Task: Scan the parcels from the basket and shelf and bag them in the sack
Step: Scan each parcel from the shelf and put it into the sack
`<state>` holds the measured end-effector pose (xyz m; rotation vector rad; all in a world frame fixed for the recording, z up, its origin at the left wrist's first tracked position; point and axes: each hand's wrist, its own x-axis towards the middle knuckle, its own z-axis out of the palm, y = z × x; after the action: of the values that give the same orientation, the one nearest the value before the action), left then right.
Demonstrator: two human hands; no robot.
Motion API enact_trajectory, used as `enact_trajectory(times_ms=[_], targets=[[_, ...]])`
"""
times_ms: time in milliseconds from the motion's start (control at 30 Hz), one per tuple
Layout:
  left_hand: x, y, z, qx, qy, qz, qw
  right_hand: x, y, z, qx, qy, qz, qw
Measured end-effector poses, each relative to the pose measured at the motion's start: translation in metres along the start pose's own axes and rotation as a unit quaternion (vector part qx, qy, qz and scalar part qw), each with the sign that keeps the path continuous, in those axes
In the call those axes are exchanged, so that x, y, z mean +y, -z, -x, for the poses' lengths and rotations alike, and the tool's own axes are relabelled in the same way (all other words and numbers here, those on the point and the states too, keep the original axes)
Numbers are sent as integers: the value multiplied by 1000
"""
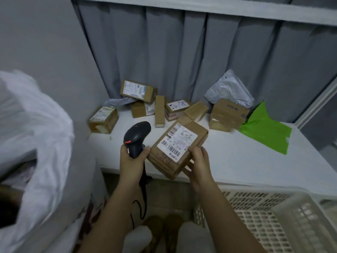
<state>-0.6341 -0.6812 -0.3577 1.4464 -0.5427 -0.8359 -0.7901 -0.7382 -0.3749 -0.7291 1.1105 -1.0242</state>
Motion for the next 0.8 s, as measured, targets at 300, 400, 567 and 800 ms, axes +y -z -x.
enact_trajectory(times_ms=[300,400,567,800], targets=[[-7,33,21,12,65,82,994,6,-12,28,-10,97,68,993],[-7,34,22,-6,76,78,994,11,-15,24,-6,110,61,992],[-11,32,18,-1,32,66,997,14,-12,20,-38,91,74,992],[-15,34,1,42,-9,49,998,6,-1,21,64,71,31,995]])
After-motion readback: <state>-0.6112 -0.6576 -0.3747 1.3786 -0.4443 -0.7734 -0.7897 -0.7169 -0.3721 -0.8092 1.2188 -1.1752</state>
